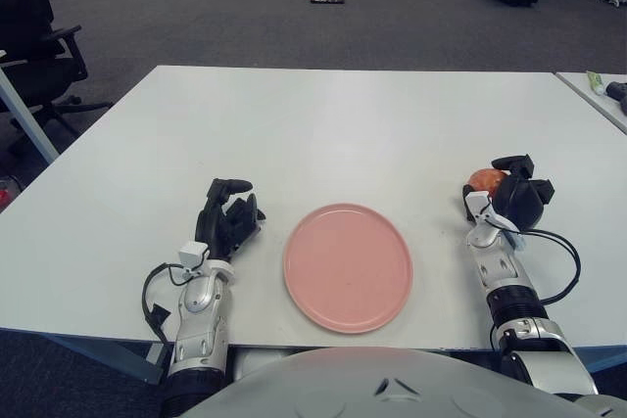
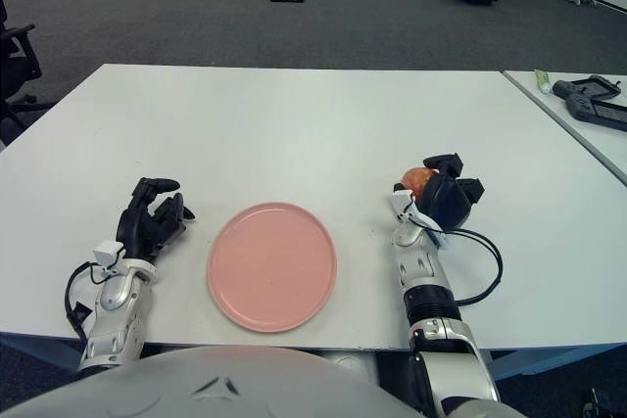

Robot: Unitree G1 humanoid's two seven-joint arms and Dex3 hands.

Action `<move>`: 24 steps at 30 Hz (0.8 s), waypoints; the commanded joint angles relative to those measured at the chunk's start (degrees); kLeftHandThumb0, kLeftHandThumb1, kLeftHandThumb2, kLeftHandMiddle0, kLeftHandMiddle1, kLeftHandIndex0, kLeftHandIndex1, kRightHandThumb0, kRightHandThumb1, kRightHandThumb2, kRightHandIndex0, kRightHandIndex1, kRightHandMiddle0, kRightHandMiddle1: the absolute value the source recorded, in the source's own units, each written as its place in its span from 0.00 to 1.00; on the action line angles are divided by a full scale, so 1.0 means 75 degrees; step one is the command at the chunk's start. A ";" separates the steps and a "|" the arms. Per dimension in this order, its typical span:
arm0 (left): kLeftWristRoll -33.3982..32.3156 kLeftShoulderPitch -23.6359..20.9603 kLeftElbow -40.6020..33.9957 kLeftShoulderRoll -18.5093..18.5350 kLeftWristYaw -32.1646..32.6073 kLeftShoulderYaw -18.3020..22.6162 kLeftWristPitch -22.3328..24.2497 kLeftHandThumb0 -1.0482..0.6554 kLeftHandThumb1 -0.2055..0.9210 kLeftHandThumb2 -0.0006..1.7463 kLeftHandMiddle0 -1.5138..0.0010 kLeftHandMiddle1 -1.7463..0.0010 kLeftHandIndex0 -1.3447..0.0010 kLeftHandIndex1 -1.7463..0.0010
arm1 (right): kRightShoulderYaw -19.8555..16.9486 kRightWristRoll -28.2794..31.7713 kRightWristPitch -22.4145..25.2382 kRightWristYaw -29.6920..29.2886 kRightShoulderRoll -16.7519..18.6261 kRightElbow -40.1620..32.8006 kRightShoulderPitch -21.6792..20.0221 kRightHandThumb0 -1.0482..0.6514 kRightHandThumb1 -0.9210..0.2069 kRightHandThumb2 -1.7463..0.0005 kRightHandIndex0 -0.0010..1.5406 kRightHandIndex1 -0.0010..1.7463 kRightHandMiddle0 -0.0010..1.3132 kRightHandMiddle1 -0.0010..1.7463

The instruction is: Put the apple into the plate.

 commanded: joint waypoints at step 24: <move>0.0025 -0.0080 0.0131 0.0041 0.0025 0.0016 0.0073 0.39 0.81 0.47 0.51 0.00 0.76 0.00 | -0.0077 0.0020 -0.0716 -0.0469 0.0268 -0.1250 0.0659 0.62 0.82 0.03 0.56 0.98 0.48 1.00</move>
